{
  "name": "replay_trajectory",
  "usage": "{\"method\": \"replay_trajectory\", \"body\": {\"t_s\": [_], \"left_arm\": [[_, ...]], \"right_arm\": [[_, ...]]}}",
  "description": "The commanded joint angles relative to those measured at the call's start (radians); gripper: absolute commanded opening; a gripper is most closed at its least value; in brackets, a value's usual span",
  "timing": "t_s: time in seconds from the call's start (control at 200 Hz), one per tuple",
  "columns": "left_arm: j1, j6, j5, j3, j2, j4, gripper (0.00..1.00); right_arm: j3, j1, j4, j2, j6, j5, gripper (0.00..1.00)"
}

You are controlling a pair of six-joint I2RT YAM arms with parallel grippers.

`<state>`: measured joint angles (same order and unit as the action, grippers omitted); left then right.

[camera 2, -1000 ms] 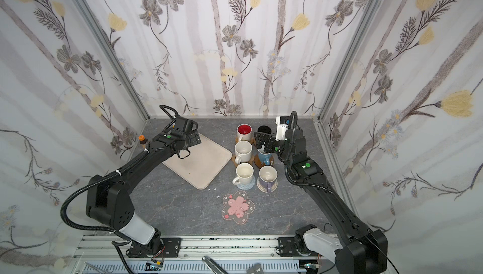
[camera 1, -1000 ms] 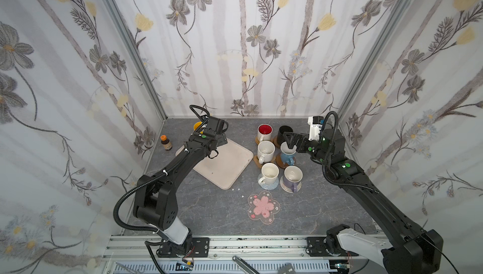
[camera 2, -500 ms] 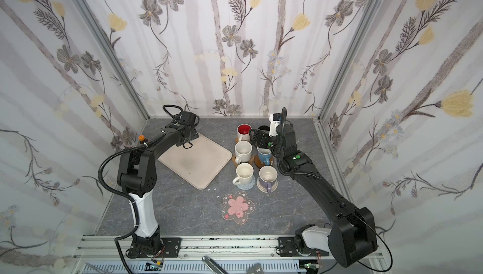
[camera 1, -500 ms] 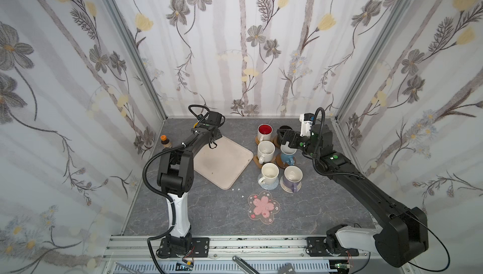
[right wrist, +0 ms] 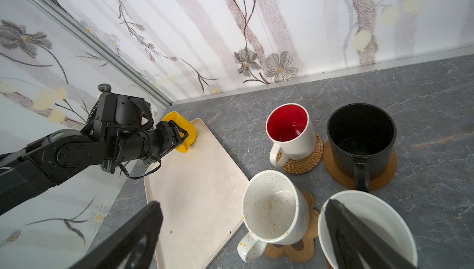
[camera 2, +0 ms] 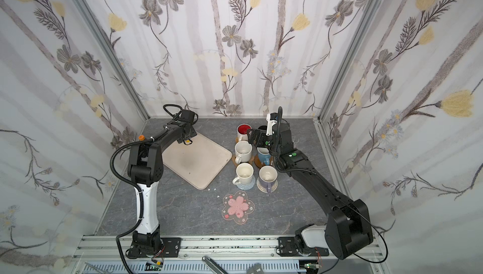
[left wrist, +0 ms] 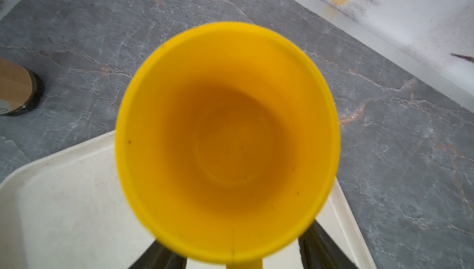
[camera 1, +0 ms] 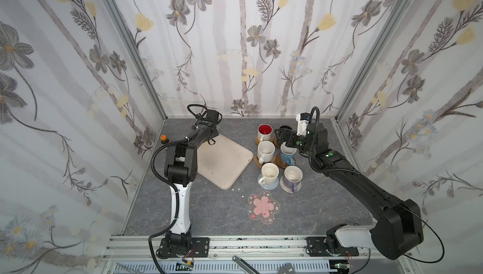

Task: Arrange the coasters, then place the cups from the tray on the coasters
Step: 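Lower the left gripper onto the yellow mug rim and close it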

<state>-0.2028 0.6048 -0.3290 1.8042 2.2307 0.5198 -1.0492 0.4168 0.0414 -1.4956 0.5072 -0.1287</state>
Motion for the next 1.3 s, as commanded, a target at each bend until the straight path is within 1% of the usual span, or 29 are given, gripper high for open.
{"method": "replay_trajectory", "body": {"t_s": [0.0, 0.115, 0.28, 0.709, 0.934, 0.994, 1.154, 1.294], "left_arm": [[0.0, -0.005, -0.001, 0.025, 0.017, 0.0, 0.62], [-0.001, -0.017, 0.003, 0.04, 0.035, 0.002, 0.52], [-0.001, -0.025, 0.001, 0.042, 0.049, 0.003, 0.46], [0.0, -0.04, 0.017, 0.019, 0.03, 0.004, 0.23], [-0.001, -0.043, 0.036, 0.007, 0.015, 0.003, 0.06], [-0.001, -0.045, 0.038, -0.003, 0.002, 0.003, 0.0], [-0.003, -0.054, 0.052, -0.041, -0.043, 0.003, 0.0], [-0.008, -0.085, 0.074, -0.066, -0.094, 0.003, 0.0]], "right_arm": [[-0.014, 0.003, 0.026, -0.01, -0.006, -0.011, 1.0], [-0.016, 0.002, 0.022, -0.014, -0.008, -0.015, 1.0], [-0.009, 0.002, 0.018, -0.014, -0.01, -0.013, 1.0], [0.005, 0.002, -0.003, 0.007, -0.014, -0.01, 1.0], [0.016, 0.003, -0.032, 0.039, -0.026, 0.005, 1.0], [0.022, 0.004, -0.033, 0.048, -0.027, 0.005, 1.0], [0.041, 0.0, -0.033, 0.073, -0.029, -0.018, 1.0], [0.055, 0.0, -0.032, 0.092, -0.027, -0.03, 1.0]]}}
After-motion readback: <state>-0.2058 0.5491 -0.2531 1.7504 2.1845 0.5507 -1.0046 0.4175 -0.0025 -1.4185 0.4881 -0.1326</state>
